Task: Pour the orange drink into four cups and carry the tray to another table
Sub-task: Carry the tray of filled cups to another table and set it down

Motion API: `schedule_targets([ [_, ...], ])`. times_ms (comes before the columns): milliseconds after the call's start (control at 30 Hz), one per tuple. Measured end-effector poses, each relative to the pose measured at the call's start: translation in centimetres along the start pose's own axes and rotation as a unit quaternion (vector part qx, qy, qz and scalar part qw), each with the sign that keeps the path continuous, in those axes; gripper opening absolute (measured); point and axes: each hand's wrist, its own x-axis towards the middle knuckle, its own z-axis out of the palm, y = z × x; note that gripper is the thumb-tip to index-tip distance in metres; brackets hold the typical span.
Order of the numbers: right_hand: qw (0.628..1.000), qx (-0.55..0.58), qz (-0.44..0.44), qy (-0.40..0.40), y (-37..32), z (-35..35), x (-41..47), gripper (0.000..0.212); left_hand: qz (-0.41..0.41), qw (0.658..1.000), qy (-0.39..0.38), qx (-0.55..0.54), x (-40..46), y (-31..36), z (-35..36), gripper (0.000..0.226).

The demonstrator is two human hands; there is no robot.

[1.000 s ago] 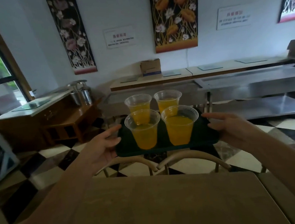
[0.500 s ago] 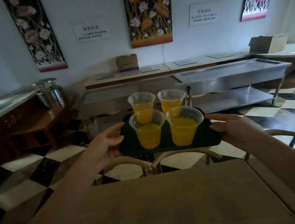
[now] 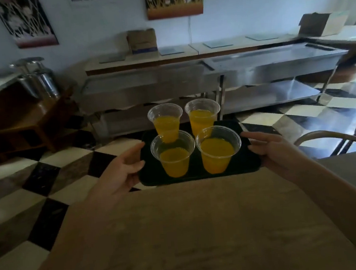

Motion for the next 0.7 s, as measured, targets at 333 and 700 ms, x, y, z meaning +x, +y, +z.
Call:
schedule_targets([
  [333,0.996,-0.027,0.089,-0.004,9.7,-0.7,1.4,0.046,-0.085,0.993,0.07,0.034,-0.6,-11.0,-1.2,0.054],
  [700,0.976,-0.058,0.208,-0.008,23.7,-2.8,1.0,0.049,-0.19,0.971,0.145,0.019,-2.7,-25.9,-2.9,0.064],
])
